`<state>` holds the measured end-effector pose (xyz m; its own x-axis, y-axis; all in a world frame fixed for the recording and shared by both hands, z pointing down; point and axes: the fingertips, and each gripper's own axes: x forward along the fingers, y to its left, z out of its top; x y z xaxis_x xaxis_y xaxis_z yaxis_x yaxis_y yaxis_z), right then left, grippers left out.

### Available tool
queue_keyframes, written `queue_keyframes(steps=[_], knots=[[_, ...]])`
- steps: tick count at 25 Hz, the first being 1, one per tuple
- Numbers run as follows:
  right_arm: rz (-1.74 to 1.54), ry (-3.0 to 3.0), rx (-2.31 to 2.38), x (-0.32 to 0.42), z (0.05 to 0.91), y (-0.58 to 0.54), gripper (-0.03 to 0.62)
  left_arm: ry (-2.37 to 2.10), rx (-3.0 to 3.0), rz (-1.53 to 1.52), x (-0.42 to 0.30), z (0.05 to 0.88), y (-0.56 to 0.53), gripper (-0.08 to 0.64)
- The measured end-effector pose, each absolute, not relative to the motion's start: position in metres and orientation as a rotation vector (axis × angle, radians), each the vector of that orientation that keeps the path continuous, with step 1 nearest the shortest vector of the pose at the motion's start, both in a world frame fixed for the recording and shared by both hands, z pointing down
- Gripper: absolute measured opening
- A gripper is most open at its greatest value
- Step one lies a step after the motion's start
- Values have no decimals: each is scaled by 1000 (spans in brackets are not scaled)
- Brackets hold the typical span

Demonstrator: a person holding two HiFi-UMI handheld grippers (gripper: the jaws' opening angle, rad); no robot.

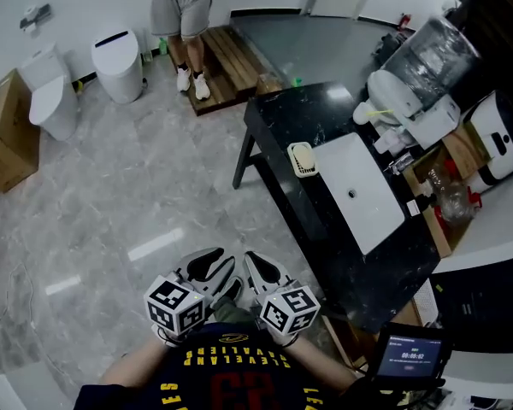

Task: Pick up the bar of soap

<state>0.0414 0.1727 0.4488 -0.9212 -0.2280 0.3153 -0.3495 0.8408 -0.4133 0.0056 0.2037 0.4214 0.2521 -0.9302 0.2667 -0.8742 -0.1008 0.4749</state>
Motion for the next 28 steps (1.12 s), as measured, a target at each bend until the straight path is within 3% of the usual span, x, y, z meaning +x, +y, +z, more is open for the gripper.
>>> queue_keyframes(steps=[28], knots=[[749,-2710,773,63,450,4,15,-1399,2129,-80,15,420,31,129]])
